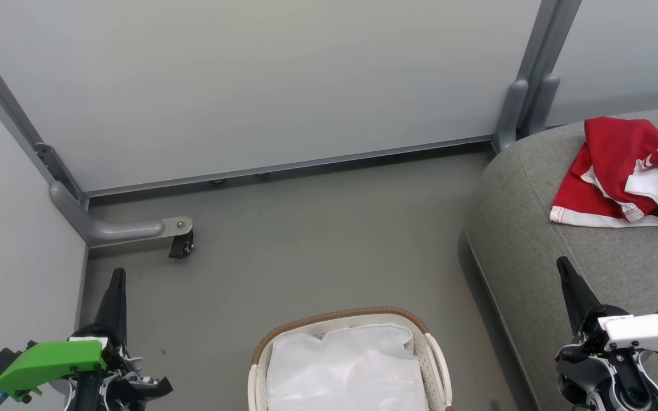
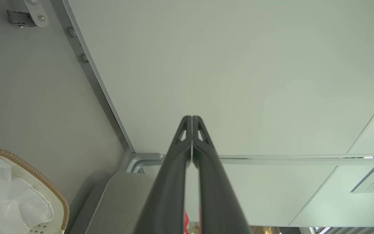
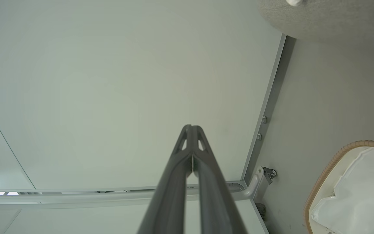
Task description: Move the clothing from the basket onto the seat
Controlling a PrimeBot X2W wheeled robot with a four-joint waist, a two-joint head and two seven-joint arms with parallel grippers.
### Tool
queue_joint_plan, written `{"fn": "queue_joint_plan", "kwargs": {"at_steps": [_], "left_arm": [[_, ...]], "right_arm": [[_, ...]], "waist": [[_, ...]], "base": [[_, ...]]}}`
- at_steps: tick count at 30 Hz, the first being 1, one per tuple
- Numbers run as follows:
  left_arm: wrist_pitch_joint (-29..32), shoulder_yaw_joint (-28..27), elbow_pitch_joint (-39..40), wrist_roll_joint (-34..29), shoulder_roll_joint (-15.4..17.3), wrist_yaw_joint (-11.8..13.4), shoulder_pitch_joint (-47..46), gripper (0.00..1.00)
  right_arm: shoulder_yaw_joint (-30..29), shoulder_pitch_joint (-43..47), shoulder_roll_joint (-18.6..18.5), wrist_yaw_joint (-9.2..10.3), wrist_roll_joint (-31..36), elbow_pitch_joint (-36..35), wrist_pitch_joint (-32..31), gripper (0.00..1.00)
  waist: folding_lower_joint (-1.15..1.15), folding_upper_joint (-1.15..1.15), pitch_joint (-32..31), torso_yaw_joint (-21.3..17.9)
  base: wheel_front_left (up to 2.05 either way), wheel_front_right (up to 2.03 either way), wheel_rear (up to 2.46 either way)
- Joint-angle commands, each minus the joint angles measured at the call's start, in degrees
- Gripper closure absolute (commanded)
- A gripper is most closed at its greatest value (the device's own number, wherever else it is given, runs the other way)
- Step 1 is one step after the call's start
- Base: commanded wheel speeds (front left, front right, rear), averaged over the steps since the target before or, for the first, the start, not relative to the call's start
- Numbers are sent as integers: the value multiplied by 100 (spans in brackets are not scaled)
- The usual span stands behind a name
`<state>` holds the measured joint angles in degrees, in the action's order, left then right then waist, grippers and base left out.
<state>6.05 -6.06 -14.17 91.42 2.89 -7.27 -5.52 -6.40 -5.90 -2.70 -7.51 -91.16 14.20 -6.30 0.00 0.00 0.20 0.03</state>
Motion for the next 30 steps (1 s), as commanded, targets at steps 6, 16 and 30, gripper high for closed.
{"fn": "queue_joint_plan", "kwargs": {"at_steps": [6,16,30], "left_arm": [[42,-46,16,118,32,-45,-104,100],[48,-48,16,113,27,-45,-104,100],[54,-53,17,106,22,-45,-105,100]], "right_arm": [[-25,-51,-34,4,-133,-32,-44,100],[-25,-50,-34,4,-134,-31,-44,100],[-24,-50,-34,3,-134,-31,-43,100]], "waist": [[0,0,-2,-3],[0,0,-2,-3],[0,0,-2,-3]], "base": [[0,0,0],[0,0,0],[0,0,0]]}}
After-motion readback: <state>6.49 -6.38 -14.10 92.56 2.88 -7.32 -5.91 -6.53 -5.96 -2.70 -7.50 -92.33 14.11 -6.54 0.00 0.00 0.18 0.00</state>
